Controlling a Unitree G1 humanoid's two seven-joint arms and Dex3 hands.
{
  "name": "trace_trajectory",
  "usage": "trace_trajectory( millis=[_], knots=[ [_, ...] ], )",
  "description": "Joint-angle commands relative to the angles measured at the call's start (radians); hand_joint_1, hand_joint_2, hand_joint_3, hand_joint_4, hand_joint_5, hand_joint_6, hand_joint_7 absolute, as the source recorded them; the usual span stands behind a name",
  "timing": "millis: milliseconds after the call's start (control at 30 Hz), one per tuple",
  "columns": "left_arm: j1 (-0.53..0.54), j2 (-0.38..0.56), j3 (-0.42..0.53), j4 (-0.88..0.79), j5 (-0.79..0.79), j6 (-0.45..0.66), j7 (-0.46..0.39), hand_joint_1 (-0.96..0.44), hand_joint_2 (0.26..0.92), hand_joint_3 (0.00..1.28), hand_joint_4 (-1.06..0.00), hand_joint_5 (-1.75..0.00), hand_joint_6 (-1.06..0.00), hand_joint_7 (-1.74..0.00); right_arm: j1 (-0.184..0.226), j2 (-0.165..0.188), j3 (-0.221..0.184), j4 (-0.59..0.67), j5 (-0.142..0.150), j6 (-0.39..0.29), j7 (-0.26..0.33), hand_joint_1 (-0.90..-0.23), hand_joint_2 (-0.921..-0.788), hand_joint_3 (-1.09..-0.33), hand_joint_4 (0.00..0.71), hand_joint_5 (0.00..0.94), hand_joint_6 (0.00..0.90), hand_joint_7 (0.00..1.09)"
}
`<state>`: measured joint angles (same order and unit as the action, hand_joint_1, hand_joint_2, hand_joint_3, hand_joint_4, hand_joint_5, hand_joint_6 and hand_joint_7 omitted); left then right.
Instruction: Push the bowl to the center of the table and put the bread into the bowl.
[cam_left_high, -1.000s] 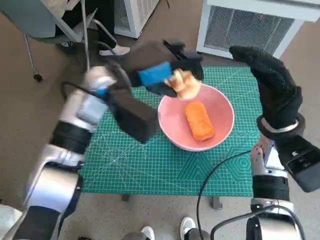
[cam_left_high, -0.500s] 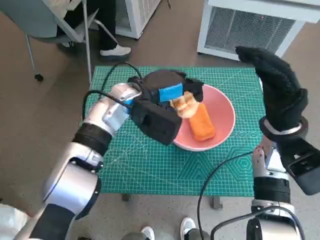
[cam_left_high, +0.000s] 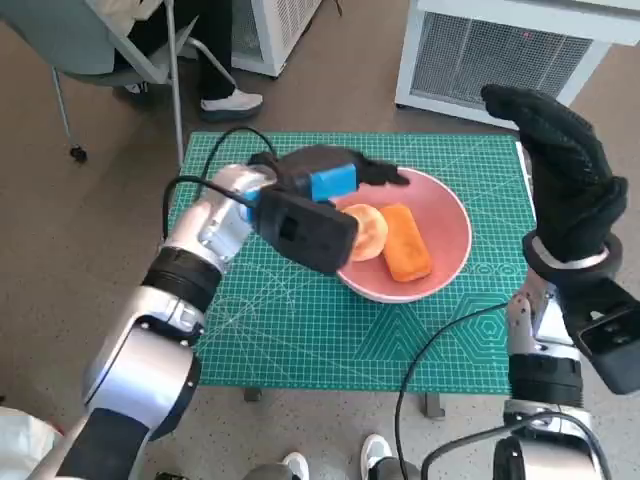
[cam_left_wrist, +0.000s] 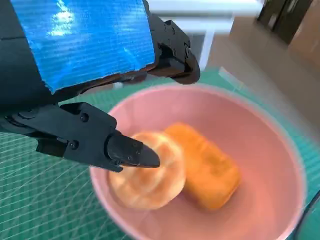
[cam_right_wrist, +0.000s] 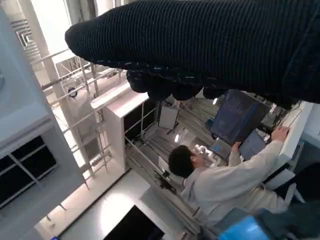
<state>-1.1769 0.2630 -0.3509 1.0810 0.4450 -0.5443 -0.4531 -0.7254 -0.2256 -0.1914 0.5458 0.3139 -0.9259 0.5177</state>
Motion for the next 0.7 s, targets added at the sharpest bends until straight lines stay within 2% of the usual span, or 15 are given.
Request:
trace_trajectory(
  millis=[33,200,333,567,700],
  knots=[
    [0.036,0.023,0.088,-0.030,-0.102,-0.069,0.030,-0.43,0.921,0.11,-0.19,0.00,-0.29,-0.14,0.010,-0.009,-0.002,-0.002,-0.011,0.016,-0.017,-0.598,-0.921,-0.714,0.308,0.002,0.261,0.17],
    [0.092,0.007,0.198,-0.064,-0.215,-0.181,0.123,-0.48,0.921,0.14,-0.19,0.00,-0.30,-0.13,-0.011,-0.012,-0.006,0.009,-0.009,0.028,-0.031,-0.593,-0.921,-0.712,0.310,0.003,0.259,0.17],
    [0.143,-0.038,0.281,-0.110,-0.333,-0.240,0.148,-0.52,0.921,0.25,-0.22,-0.01,-0.32,-0.12,-0.028,-0.010,-0.009,0.012,-0.018,0.044,-0.053,-0.585,-0.921,-0.712,0.312,0.003,0.261,0.17],
    [0.230,-0.130,0.379,-0.218,-0.546,-0.275,0.112,-0.53,0.921,0.36,-0.29,-0.03,-0.33,-0.10,-0.052,-0.002,-0.002,-0.001,-0.055,0.079,-0.115,-0.583,-0.921,-0.722,0.317,0.005,0.266,0.17],
    [0.281,-0.155,0.396,-0.321,-0.638,-0.217,0.063,-0.49,0.921,0.38,-0.31,-0.03,-0.35,-0.10,-0.062,0.005,0.005,-0.017,-0.073,0.102,-0.144,-0.585,-0.921,-0.729,0.319,0.005,0.268,0.17]
  ],
)
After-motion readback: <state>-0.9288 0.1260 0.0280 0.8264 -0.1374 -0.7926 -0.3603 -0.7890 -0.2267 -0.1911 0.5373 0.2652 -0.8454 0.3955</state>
